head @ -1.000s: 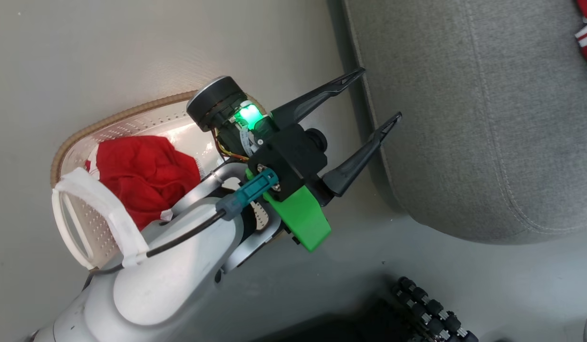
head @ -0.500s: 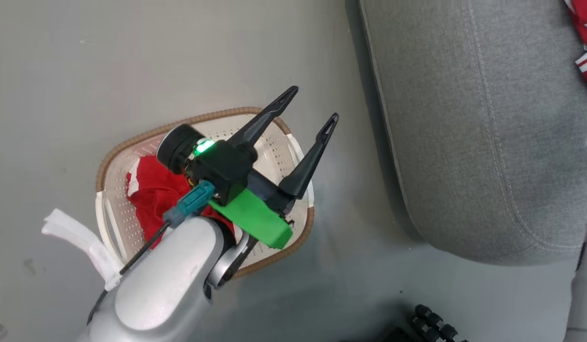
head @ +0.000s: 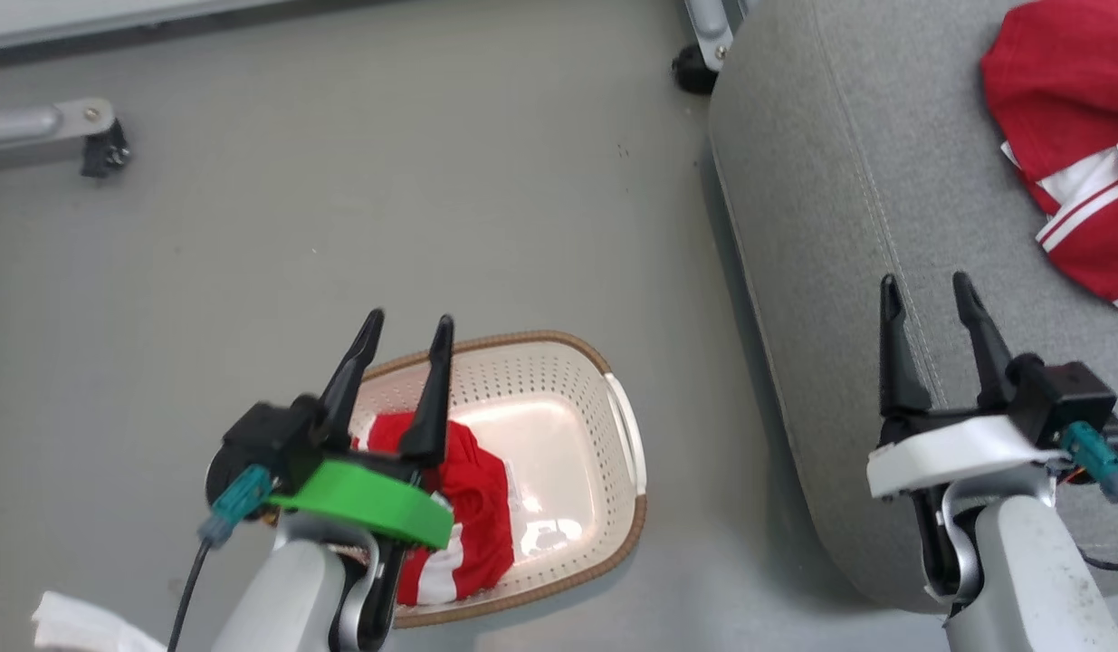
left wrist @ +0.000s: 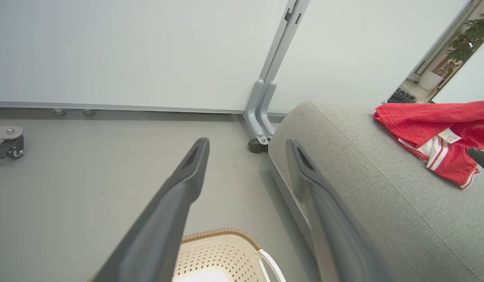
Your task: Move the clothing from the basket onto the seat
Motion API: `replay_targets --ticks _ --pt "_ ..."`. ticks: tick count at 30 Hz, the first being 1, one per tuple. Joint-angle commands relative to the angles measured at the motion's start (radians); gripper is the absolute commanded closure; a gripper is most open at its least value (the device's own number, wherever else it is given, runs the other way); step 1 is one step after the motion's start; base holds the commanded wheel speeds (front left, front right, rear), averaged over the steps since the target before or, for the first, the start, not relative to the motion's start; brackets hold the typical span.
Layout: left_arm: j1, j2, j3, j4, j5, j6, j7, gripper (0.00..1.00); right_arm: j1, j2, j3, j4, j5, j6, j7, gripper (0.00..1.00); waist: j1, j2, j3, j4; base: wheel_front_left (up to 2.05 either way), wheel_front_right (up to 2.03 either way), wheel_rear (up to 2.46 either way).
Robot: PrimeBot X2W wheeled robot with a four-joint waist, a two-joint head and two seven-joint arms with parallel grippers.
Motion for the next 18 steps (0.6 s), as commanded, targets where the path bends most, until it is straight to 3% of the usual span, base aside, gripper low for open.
replay_targets --ticks 1,10,18 --pt "0.068 -0.013 0.042 -0.008 0.025 -0.008 -0.001 0.0 0.039 -0.003 0.018 -0.008 0.013 -0.002 -0.003 0.0 0.0 0.0 -0.208 0.137 0.0 0.0 0.0" --pt "0.316 -0.074 0.29 -0.119 0.218 -0.067 -0.001 0.0 0.171 0.001 0.09 -0.104 0.005 -0.002 -0.003 0.0 0.0 0.0 -0.348 0.186 0.0 0.0 0.0" --pt "0.46 -0.102 0.392 -0.205 0.295 -0.108 -0.001 0.0 0.305 0.002 0.117 -0.195 -0.025 -0.002 -0.003 0.0 0.0 0.0 -0.39 0.182 0.0 0.0 0.0"
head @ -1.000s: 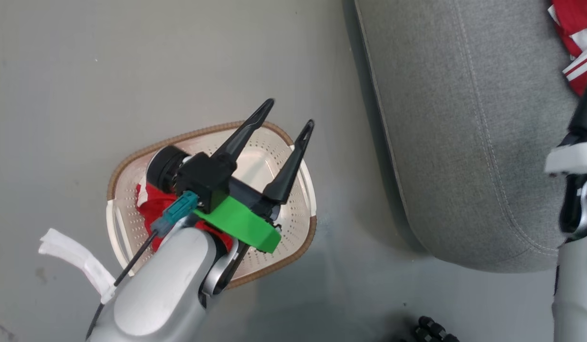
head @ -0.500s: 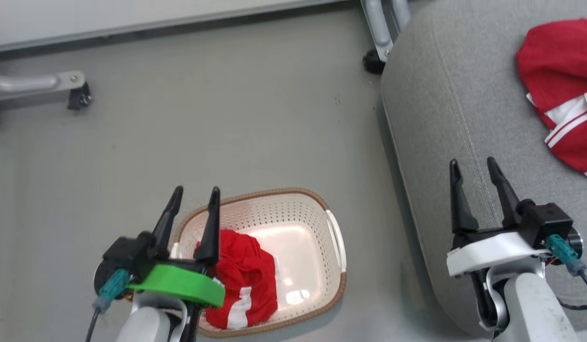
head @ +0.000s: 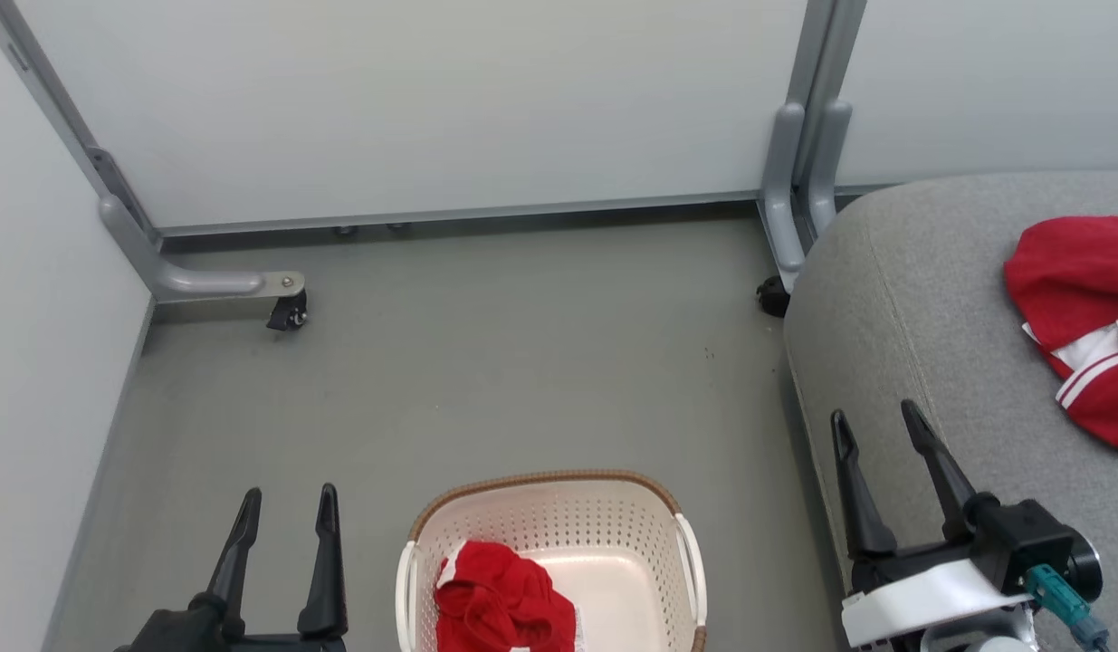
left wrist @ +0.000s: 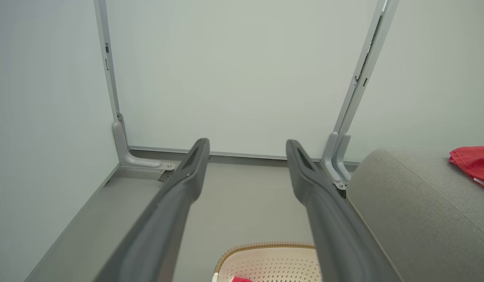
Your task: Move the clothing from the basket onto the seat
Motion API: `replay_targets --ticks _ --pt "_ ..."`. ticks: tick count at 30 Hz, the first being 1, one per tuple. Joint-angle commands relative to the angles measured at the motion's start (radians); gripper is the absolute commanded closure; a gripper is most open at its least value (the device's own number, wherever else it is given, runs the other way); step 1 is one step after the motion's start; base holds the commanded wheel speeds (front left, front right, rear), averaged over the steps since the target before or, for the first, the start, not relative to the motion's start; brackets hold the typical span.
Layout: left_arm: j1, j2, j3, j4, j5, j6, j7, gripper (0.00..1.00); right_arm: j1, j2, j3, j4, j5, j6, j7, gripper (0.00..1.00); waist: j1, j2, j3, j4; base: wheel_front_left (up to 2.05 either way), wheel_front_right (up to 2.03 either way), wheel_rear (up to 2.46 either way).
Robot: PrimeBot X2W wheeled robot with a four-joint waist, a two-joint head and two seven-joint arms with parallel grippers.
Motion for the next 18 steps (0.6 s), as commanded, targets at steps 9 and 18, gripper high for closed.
replay_targets --ticks 9,18 --pt "0.08 0.0 -0.018 -0.035 0.007 -0.01 0.0 0.0 0.1 -0.001 0.011 0.007 -0.009 -0.002 -0.003 0.0 0.0001 0.0 -0.063 0.017 0.0 0.0 0.0" --pt "0.071 -0.001 -0.037 -0.022 0.008 -0.016 0.0 0.0 0.115 -0.001 -0.002 0.013 -0.004 -0.002 -0.003 0.0 0.0001 0.0 -0.077 0.015 0.0 0.0 0.0"
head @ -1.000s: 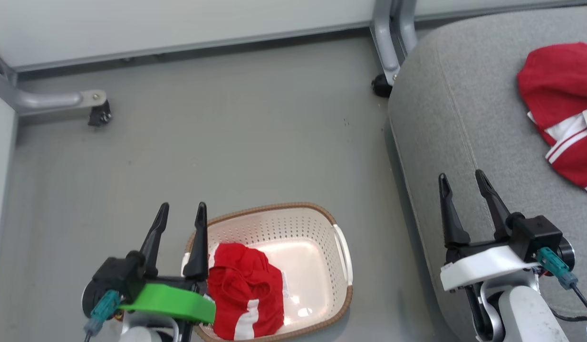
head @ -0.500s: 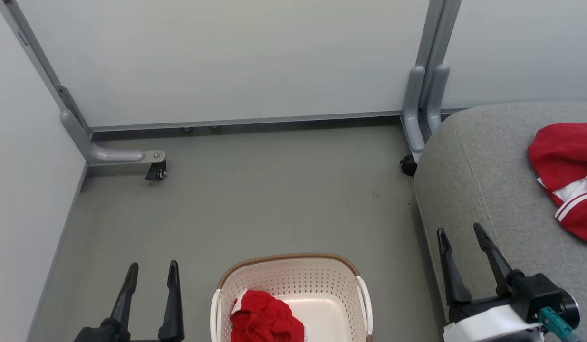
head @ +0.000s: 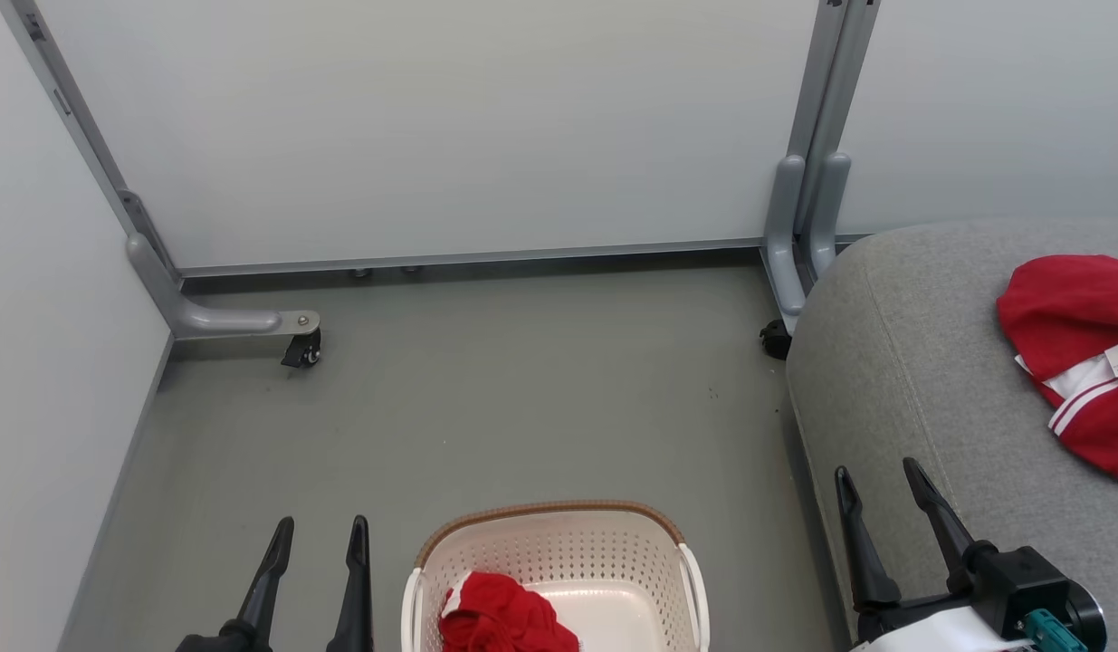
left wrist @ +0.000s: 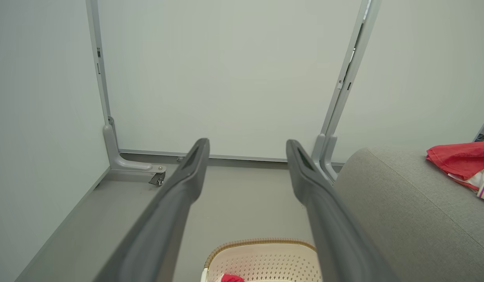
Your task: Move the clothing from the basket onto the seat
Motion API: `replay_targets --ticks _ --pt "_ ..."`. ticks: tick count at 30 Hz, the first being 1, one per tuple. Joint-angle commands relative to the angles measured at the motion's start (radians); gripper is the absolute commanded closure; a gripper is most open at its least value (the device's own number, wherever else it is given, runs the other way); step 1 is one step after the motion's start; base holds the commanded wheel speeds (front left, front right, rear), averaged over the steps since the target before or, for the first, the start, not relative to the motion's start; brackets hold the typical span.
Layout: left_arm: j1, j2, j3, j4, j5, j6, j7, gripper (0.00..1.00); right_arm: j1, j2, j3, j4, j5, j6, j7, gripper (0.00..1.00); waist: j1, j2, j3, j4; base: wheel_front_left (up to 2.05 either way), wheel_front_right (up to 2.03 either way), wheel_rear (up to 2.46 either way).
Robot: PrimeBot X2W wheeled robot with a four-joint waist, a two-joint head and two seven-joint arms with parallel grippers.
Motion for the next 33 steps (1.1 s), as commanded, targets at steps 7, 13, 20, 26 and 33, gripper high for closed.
replay_targets --ticks 7,13,20,26,33 --pt "-0.007 0.001 -0.006 0.011 0.004 -0.007 0.0 0.0 0.017 -0.002 0.012 0.004 -0.004 -0.001 -0.003 0.0 0.0001 0.0 -0.004 0.002 0.0 0.0 0.0" --pt "-0.014 0.001 -0.009 0.011 0.006 -0.007 0.0 0.0 0.009 -0.002 0.017 0.004 -0.008 -0.001 -0.003 0.0 0.0001 0.0 0.0 0.0 0.0 0.0 0.0" --pt "-0.021 0.001 -0.015 0.016 0.02 -0.008 0.0 0.0 0.0 -0.001 0.01 0.005 -0.007 -0.001 -0.003 0.0 0.0001 0.0 0.006 -0.004 0.0 0.0 0.0" --pt "-0.026 0.001 -0.019 0.02 0.024 -0.008 0.0 0.0 -0.003 -0.001 0.003 0.0 -0.004 -0.001 -0.003 0.0 0.0001 0.0 0.014 -0.007 0.0 0.0 0.0" --pt "-0.061 0.002 -0.078 0.047 0.051 -0.008 0.0 0.0 -0.021 -0.001 -0.004 -0.015 -0.008 -0.001 -0.003 0.0 0.0001 0.0 0.061 -0.013 0.0 0.0 0.0"
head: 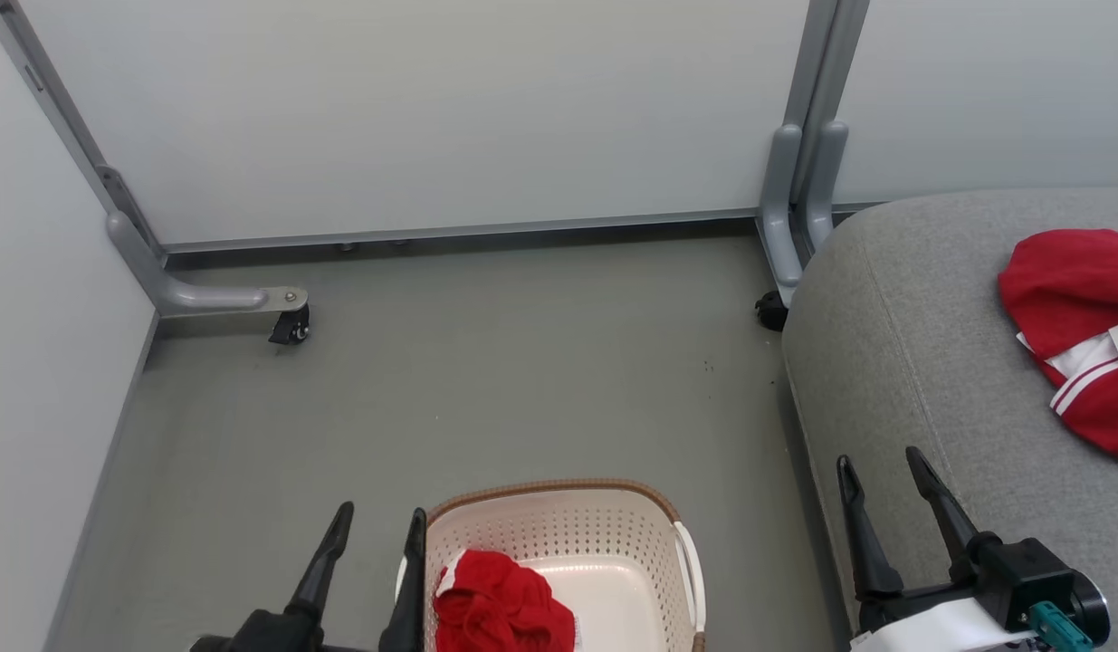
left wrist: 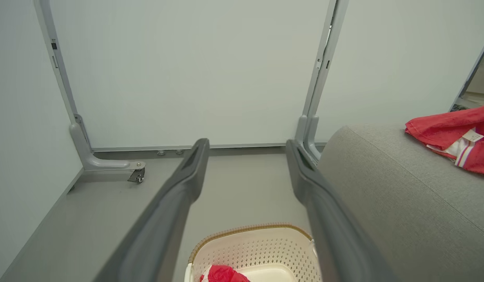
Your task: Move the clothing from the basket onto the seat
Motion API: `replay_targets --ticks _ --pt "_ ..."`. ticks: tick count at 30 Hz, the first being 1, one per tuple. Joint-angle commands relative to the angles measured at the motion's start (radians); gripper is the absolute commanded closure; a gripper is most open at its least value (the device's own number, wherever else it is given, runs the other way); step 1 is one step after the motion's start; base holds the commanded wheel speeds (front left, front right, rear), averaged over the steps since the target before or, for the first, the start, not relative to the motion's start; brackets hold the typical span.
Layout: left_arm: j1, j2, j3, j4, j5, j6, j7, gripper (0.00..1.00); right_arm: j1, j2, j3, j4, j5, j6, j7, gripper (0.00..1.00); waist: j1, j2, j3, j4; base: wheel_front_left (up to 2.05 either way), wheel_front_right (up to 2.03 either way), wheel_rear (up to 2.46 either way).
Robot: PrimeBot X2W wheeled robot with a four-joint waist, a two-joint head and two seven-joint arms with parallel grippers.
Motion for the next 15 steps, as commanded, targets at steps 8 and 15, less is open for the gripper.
replay_targets --ticks 8,15 --pt "-0.203 0.069 -0.17 0.146 -0.034 -0.003 0.0 0.0 -0.104 -0.003 -0.054 -0.062 -0.025 -0.002 -0.003 0.0 0.0001 0.0 0.205 -0.008 0.0 0.0 0.0" --pt "-0.49 0.128 -0.38 0.375 -0.099 -0.003 0.0 0.0 -0.247 -0.004 -0.118 -0.125 -0.043 -0.002 -0.003 0.0 0.0001 0.0 0.431 -0.015 0.0 0.0 0.0"
